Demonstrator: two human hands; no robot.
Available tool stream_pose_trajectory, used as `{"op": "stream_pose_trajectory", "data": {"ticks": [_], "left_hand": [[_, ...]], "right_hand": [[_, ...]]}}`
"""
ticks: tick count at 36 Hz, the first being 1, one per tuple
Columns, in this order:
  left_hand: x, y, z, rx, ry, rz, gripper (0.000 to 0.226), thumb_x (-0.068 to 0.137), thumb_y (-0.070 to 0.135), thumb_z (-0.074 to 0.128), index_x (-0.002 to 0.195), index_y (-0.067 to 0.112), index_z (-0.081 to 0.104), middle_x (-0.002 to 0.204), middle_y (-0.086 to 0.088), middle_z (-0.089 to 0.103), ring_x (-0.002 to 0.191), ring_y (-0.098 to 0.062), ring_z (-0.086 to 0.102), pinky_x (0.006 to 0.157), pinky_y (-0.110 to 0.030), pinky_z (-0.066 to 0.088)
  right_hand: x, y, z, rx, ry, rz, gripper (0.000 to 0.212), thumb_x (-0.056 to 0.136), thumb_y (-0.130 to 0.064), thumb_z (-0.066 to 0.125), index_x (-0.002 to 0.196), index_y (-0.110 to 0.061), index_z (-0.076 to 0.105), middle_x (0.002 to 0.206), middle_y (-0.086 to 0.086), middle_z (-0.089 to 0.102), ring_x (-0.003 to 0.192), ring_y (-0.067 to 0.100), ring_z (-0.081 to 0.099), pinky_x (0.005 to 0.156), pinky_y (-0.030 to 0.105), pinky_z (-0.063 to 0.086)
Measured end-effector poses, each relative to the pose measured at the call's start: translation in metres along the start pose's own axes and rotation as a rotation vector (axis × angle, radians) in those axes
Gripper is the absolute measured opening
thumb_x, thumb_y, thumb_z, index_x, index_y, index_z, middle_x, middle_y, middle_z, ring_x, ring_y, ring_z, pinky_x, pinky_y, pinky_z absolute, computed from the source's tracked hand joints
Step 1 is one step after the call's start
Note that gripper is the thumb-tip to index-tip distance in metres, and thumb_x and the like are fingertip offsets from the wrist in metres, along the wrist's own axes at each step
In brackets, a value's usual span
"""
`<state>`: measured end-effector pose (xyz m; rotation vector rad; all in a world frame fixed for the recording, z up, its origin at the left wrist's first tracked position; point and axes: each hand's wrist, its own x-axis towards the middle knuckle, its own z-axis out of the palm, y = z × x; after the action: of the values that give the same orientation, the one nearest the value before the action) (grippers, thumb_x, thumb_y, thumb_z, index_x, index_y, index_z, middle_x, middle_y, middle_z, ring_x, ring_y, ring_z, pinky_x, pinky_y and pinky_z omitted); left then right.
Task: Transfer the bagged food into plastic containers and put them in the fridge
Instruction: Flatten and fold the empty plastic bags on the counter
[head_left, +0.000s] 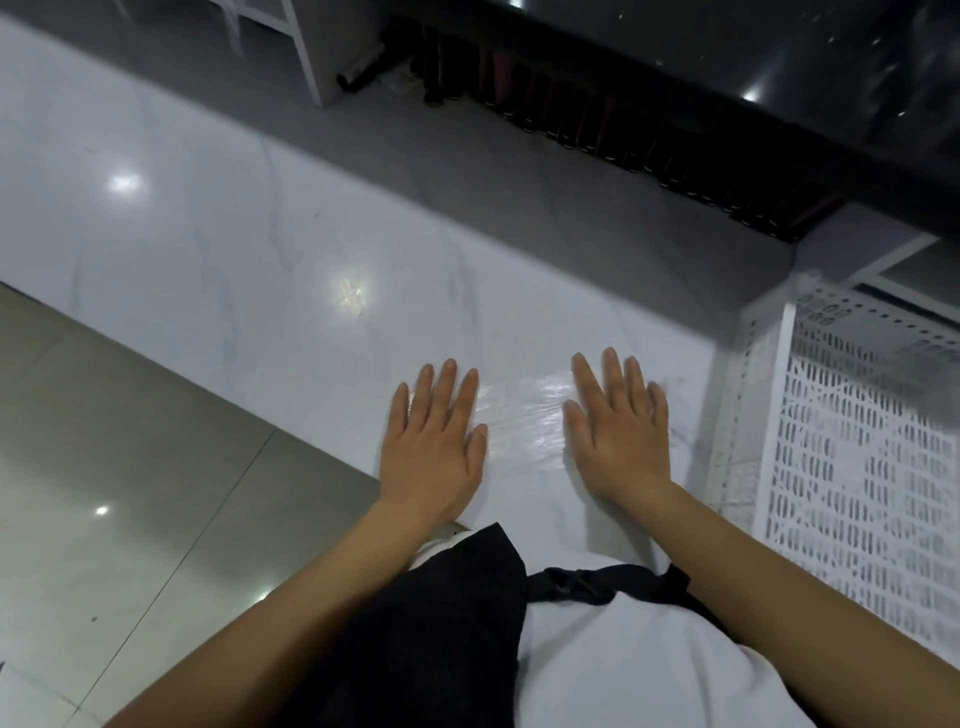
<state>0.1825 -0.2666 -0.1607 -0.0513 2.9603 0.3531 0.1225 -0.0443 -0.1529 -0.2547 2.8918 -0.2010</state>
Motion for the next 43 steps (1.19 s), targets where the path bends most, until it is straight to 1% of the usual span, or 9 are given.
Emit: {"op": "stream_pose_trajectory", "data": {"ticks": [5,8,10,15,25,33,38,41,43], "left_hand": [[-0.001,0.0,0.001,-0.001,0.0,-0.014,0.063,0.105,0.047,0.008,0.16,0.023,-0.011,0.168,-0.002,-0.016,0.154,-0.023,-0.019,0.125,-0.047,-0.007],[-0.001,-0.001,0.002,-0.001,0.003,-0.007,0.064,0.104,0.048,0.005,0.16,0.023,-0.01,0.168,-0.003,-0.016,0.154,-0.023,-0.019,0.125,-0.047,-0.008],[0.0,-0.001,0.002,-0.01,0.009,-0.001,0.064,0.103,0.048,0.004,0.161,0.022,-0.007,0.168,-0.003,-0.014,0.154,-0.022,-0.018,0.125,-0.047,-0.008],[0.0,-0.002,0.004,-0.013,0.0,-0.007,0.065,0.103,0.051,0.0,0.16,0.022,-0.011,0.167,-0.001,-0.018,0.153,-0.02,-0.023,0.124,-0.046,-0.011],[0.0,-0.002,0.003,-0.002,-0.009,-0.002,0.065,0.104,0.049,0.006,0.161,0.02,-0.009,0.168,-0.003,-0.015,0.154,-0.023,-0.018,0.125,-0.047,-0.008],[0.001,-0.007,-0.003,-0.03,-0.067,0.028,0.067,0.105,0.053,0.013,0.16,0.024,-0.013,0.167,0.0,-0.02,0.153,-0.02,-0.023,0.124,-0.043,-0.014],[0.002,-0.027,-0.017,-0.158,-0.053,-0.074,0.087,0.092,0.066,0.048,0.161,0.028,0.01,0.169,0.001,0.008,0.154,-0.023,0.004,0.122,-0.043,0.001],[0.005,-0.036,-0.03,-0.163,-0.01,-0.145,0.088,0.079,0.065,0.068,0.152,0.03,0.032,0.148,-0.002,0.042,0.132,-0.028,0.038,0.104,-0.041,0.028],[0.01,-0.038,-0.039,-0.176,-0.06,-0.194,0.077,0.074,0.062,0.075,0.139,0.033,0.045,0.128,0.002,0.055,0.117,-0.026,0.049,0.091,-0.037,0.03]], "right_hand": [[0.006,-0.019,-0.014,-0.068,-0.018,0.062,0.057,0.103,-0.047,0.014,0.158,-0.033,0.011,0.169,0.002,0.002,0.154,0.025,-0.007,0.119,0.054,0.0],[0.006,-0.048,-0.023,-0.088,0.091,-0.116,0.061,0.099,-0.045,0.014,0.156,-0.028,0.026,0.167,0.003,0.014,0.155,0.024,0.002,0.116,0.053,0.001],[0.008,-0.068,-0.019,-0.074,0.059,-0.226,0.059,0.102,-0.046,0.015,0.159,-0.029,0.017,0.169,0.001,0.007,0.155,0.021,-0.005,0.119,0.054,-0.003],[0.02,-0.08,0.005,-0.057,-0.046,-0.201,0.059,0.103,-0.054,0.006,0.159,-0.036,-0.006,0.168,-0.005,-0.012,0.153,0.018,-0.018,0.121,0.055,-0.007],[0.039,-0.022,0.003,-0.045,0.048,0.02,0.061,0.1,-0.063,0.002,0.157,-0.041,-0.007,0.168,-0.005,-0.008,0.153,0.019,-0.014,0.122,0.053,-0.008],[0.044,0.001,-0.017,-0.059,-0.02,0.142,0.067,0.097,-0.063,-0.003,0.157,-0.036,-0.012,0.167,-0.002,-0.016,0.153,0.023,-0.017,0.121,0.059,-0.007],[0.032,-0.011,-0.03,-0.097,0.068,-0.055,0.066,0.097,-0.066,0.001,0.157,-0.04,-0.01,0.167,-0.003,-0.014,0.154,0.023,-0.014,0.119,0.058,-0.011],[0.012,-0.021,-0.025,-0.191,0.037,-0.302,0.066,0.098,-0.067,0.003,0.158,-0.041,-0.005,0.168,-0.003,-0.008,0.154,0.025,-0.011,0.118,0.062,-0.01],[0.0,-0.024,-0.013,-0.223,-0.038,-0.388,0.065,0.098,-0.066,0.002,0.158,-0.041,-0.003,0.169,-0.003,-0.004,0.154,0.024,-0.012,0.117,0.063,-0.01]]}}
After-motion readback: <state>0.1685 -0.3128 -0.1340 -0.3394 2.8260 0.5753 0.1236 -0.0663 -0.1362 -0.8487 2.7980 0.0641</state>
